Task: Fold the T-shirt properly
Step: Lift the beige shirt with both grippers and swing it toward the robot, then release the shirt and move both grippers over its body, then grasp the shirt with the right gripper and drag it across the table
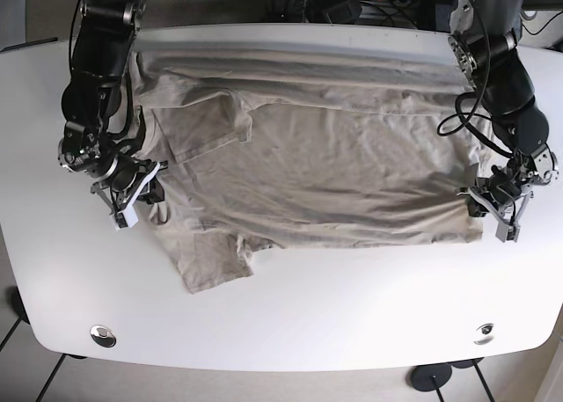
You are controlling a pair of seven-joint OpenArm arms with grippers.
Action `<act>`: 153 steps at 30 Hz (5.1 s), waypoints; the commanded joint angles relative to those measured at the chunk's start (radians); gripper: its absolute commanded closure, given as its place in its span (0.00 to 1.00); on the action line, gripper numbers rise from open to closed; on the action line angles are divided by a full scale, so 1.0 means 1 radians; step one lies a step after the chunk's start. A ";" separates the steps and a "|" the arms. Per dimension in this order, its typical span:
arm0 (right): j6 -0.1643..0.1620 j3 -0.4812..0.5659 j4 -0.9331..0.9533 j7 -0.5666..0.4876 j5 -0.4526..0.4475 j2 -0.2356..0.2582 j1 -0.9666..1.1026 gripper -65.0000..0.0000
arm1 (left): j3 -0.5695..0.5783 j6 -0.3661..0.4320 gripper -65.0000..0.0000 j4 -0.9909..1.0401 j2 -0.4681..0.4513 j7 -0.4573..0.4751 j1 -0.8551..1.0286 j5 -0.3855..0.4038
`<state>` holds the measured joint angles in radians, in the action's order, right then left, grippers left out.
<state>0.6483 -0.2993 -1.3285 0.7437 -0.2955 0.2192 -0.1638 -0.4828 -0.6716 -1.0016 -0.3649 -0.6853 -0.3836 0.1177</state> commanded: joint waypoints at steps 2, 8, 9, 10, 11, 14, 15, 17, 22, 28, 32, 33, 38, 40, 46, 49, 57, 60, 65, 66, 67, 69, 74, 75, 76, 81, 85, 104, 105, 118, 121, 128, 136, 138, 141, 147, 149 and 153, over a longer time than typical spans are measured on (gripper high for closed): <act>0.001 -0.021 -0.112 0.003 -0.014 -0.004 0.050 0.97 | -0.064 -0.004 1.00 -0.213 0.019 -0.044 0.065 0.014; 0.001 -0.022 -0.211 0.035 -0.014 -0.010 0.096 0.97 | -0.115 -0.004 1.00 -0.397 0.071 -0.129 0.127 0.014; 0.001 -0.022 -0.211 0.035 -0.014 -0.007 0.080 0.97 | -0.113 -0.004 1.00 -0.397 0.079 -0.129 0.124 0.012; 0.001 -0.021 -0.210 0.044 -0.012 -0.005 0.056 0.97 | -0.110 0.002 1.00 -0.392 0.082 -0.126 0.117 0.010; 0.001 -0.021 -0.204 0.078 -0.009 0.007 0.013 0.97 | -0.084 0.006 1.00 -0.362 0.085 -0.116 0.068 0.001; 0.001 -0.016 -0.131 0.135 0.051 0.021 -0.145 0.97 | -0.017 0.010 1.00 -0.239 0.082 -0.103 -0.090 -0.005; 0.003 -0.016 -0.102 0.147 0.072 0.030 -0.213 0.97 | -0.014 0.034 1.00 -0.213 0.082 -0.103 -0.151 -0.006; 0.003 -0.015 -0.021 0.155 0.114 0.032 -0.362 0.97 | 0.019 0.065 1.00 -0.156 0.085 -0.104 -0.279 -0.005; 0.014 -0.013 0.126 0.205 0.232 0.032 -0.704 0.97 | 0.095 0.068 1.00 -0.043 0.071 -0.101 -0.567 -0.005; 0.028 0.101 0.335 0.207 0.244 0.092 -1.130 0.97 | 0.167 0.068 1.00 0.108 0.014 -0.098 -0.925 0.003; 0.029 0.105 0.350 0.241 0.243 0.095 -1.142 0.97 | 0.167 0.062 1.00 0.111 0.007 -0.103 -0.925 0.003; 0.029 0.099 0.349 0.270 0.243 0.096 -1.142 0.97 | 0.164 0.060 1.00 0.111 0.002 -0.103 -0.925 0.004; 0.018 0.028 0.076 0.360 0.120 0.127 -0.880 0.97 | 0.131 0.060 1.00 0.020 -0.062 -0.103 -0.690 0.126; 0.018 -0.001 -0.042 0.396 0.080 0.127 -0.712 0.97 | 0.091 0.065 1.00 -0.098 -0.078 -0.107 -0.516 0.188; 0.023 -0.169 -0.245 0.374 0.003 0.055 -0.207 0.97 | -0.027 0.066 1.00 -0.319 -0.075 -0.101 -0.041 0.297; 0.023 -0.189 -0.322 0.314 -0.038 0.013 0.019 0.97 | -0.081 0.063 1.00 -0.371 -0.035 -0.100 0.119 0.339; 0.028 -0.183 -0.612 0.319 -0.089 -0.111 0.430 0.97 | -0.077 0.066 1.00 -0.445 0.030 -0.100 0.191 0.333; 0.034 -0.162 -0.649 0.317 -0.089 -0.113 0.550 0.97 | -0.006 0.068 1.00 -0.446 0.030 -0.100 0.147 0.333; 0.050 -0.156 -0.652 0.311 -0.087 -0.109 0.706 0.97 | 0.132 0.068 1.00 -0.445 0.088 -0.100 0.093 0.331; 0.050 -0.157 -0.652 0.302 -0.087 -0.109 0.723 0.97 | 0.180 0.068 0.93 -0.440 0.109 -0.100 0.079 0.331; 0.050 -0.157 -0.652 0.280 -0.087 -0.111 0.726 0.97 | 0.210 0.069 0.85 -0.435 0.128 -0.098 0.074 0.331; 0.050 -0.154 -0.652 0.247 -0.087 -0.114 0.720 0.97 | 0.269 0.069 0.68 -0.403 0.192 -0.075 0.038 0.331; 0.050 -0.153 -0.688 0.245 -0.089 -0.114 0.695 0.82 | 0.431 0.187 0.53 -0.279 0.263 0.014 -0.025 0.331; 0.050 -0.156 -0.691 0.242 -0.089 -0.114 0.680 0.71 | 0.462 0.198 0.53 -0.274 0.263 0.023 -0.031 0.336; 0.050 -0.157 -0.691 0.241 -0.104 -0.111 0.654 0.53 | 0.477 0.206 0.53 -0.274 0.263 0.026 -0.035 0.336; 0.050 -0.211 -0.681 0.242 -0.166 -0.108 0.491 0.13 | 0.477 0.203 0.53 -0.274 0.235 0.026 -0.031 0.333; 0.050 -0.202 -0.593 0.250 -0.060 -0.113 0.255 0.10 | 0.476 0.203 0.53 -0.274 0.171 0.028 -0.027 0.337; 0.018 -0.054 0.548 -0.292 0.344 -0.077 -0.382 0.12 | 0.169 0.201 0.53 -0.454 0.077 0.020 0.082 0.339; 0.020 -0.054 0.562 -0.292 0.344 -0.079 -0.380 0.14 | 0.166 0.201 0.53 -0.466 0.060 0.019 0.082 0.339; 0.021 0.274 0.472 -0.247 0.344 -0.309 -0.250 0.31 | 0.035 0.201 0.53 -0.466 0.022 0.019 0.082 0.337; 0.028 0.354 0.376 -0.198 0.344 -0.346 -0.170 0.31 | 0.012 0.201 0.53 -0.468 -0.001 0.019 0.128 0.339; 0.028 0.628 -0.003 -0.026 0.342 -0.355 0.062 0.31 | 0.009 0.200 0.53 -0.474 0.000 0.022 0.255 0.340; 0.028 0.707 -0.205 0.027 0.342 -0.350 0.180 0.31 | 0.008 0.200 0.52 -0.465 0.045 0.026 0.300 0.339; 0.026 0.707 -0.220 0.027 0.342 -0.350 0.180 0.32 | 0.012 0.204 0.52 -0.461 0.060 0.028 0.297 0.331; 0.020 0.704 -0.266 0.056 0.342 -0.350 0.177 0.32 | 0.014 0.206 0.52 -0.374 0.076 0.029 0.254 0.313; 0.020 0.558 -0.420 0.092 0.342 -0.356 0.171 0.32 | 0.042 0.200 0.52 -0.193 0.073 0.167 0.173 0.201; 0.020 0.507 -0.461 0.093 0.299 -0.356 0.169 0.32 | 0.101 0.200 0.52 -0.107 0.043 0.171 0.122 0.205; 0.018 0.364 -0.512 0.152 0.164 -0.349 0.172 0.32 | 0.134 0.200 0.52 0.030 0.043 0.224 0.077 0.204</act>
<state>0.6701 0.0544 -1.8175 0.9184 -0.1223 -0.1276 0.0231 -0.3450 -0.4671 -0.9596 -0.3088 -0.4774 -0.2882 0.3107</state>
